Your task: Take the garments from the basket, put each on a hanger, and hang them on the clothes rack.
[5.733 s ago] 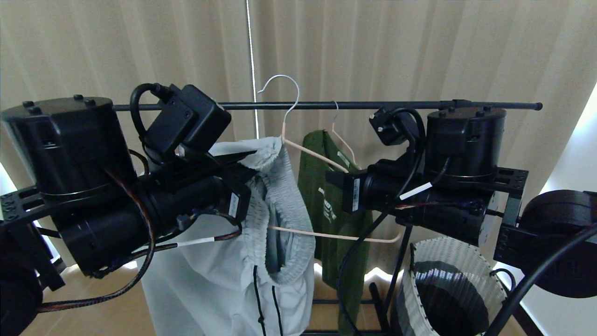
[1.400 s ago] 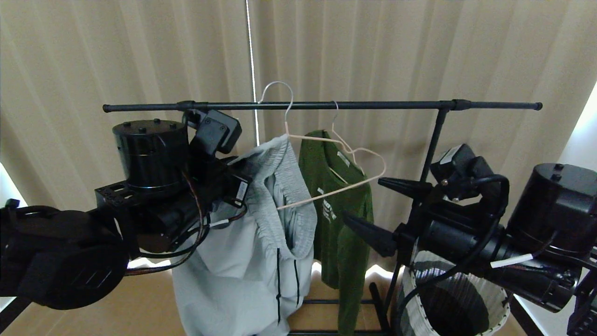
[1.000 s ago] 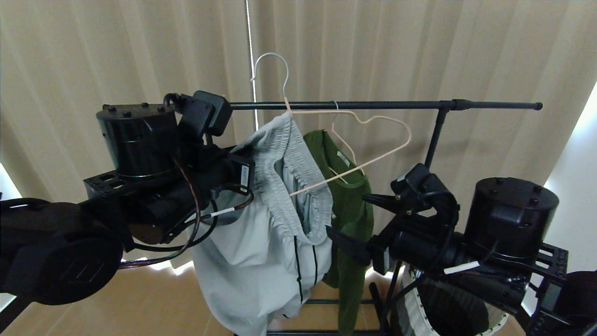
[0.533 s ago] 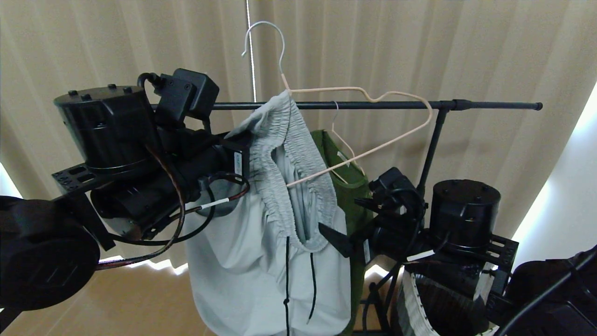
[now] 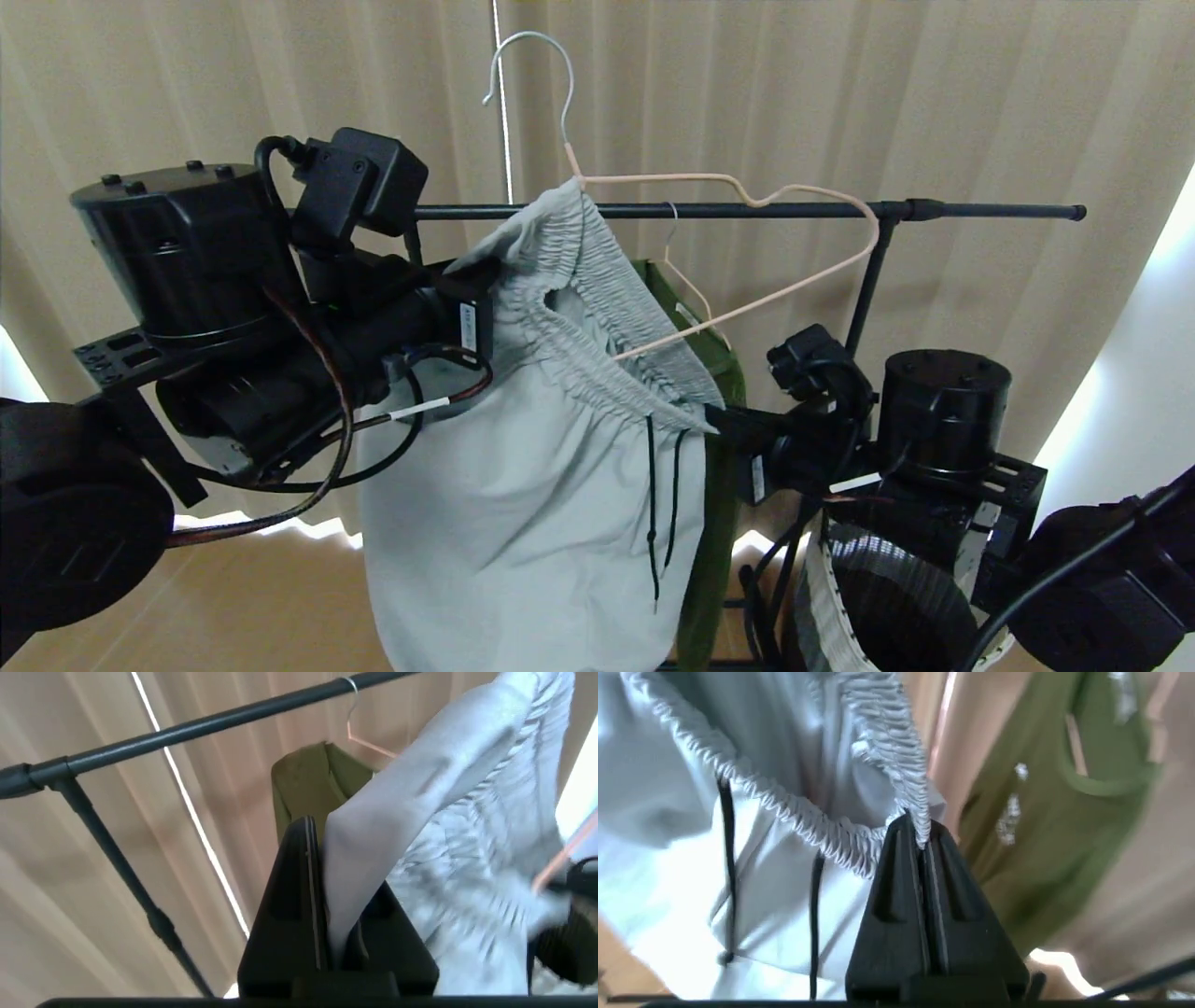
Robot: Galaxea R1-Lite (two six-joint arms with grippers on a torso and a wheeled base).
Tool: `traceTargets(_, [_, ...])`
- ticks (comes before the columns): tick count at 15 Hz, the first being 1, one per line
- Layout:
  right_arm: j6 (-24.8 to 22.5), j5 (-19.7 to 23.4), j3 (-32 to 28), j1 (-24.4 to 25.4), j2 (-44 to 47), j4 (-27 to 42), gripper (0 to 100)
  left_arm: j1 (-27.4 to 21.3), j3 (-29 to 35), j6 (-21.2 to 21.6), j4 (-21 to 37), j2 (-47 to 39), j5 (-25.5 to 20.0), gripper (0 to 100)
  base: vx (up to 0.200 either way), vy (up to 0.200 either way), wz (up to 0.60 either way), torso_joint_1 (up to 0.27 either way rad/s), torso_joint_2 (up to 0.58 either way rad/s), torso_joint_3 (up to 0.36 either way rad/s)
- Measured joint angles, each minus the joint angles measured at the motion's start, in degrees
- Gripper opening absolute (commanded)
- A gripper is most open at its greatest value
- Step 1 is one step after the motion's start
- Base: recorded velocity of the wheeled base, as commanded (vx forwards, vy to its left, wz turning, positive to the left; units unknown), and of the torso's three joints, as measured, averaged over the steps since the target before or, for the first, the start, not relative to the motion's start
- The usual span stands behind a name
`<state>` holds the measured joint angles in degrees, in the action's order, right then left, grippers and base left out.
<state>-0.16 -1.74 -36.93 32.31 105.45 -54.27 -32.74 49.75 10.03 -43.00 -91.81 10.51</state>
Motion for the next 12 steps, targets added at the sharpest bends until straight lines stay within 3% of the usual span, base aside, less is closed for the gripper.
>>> traceTargets(3, [-0.17, 0.05, -0.69, -7.09, -1.62, 0.28, 0, 0.17, -1.82, 1.73, 0.05, 0.68, 0.02, 0, 0.000, 0.000, 0.00, 0.000, 0.00, 0.000])
traceTargets(6, [-0.27, 0.16, -3.39, -12.65, -2.76, 0.73, 0, 1.07, -5.21, 9.09, -0.20, 1.01, 0.07, 0, 0.000, 0.000, 0.00, 0.000, 0.00, 0.000])
traceTargets(8, [-0.22, 0.20, -4.66, -14.20, -3.05, 0.68, 0, 2.43, -7.89, 14.26, -0.27, 1.12, 0.07, 0, 0.000, 0.000, 0.00, 0.000, 0.00, 0.000])
traceTargets(12, [-0.27, 0.18, -5.27, -14.59, -3.46, 0.41, 0, 3.51, -10.28, 18.07, -0.17, 1.07, 0.38, 0, 0.000, 0.000, 0.00, 0.000, 0.00, 0.000])
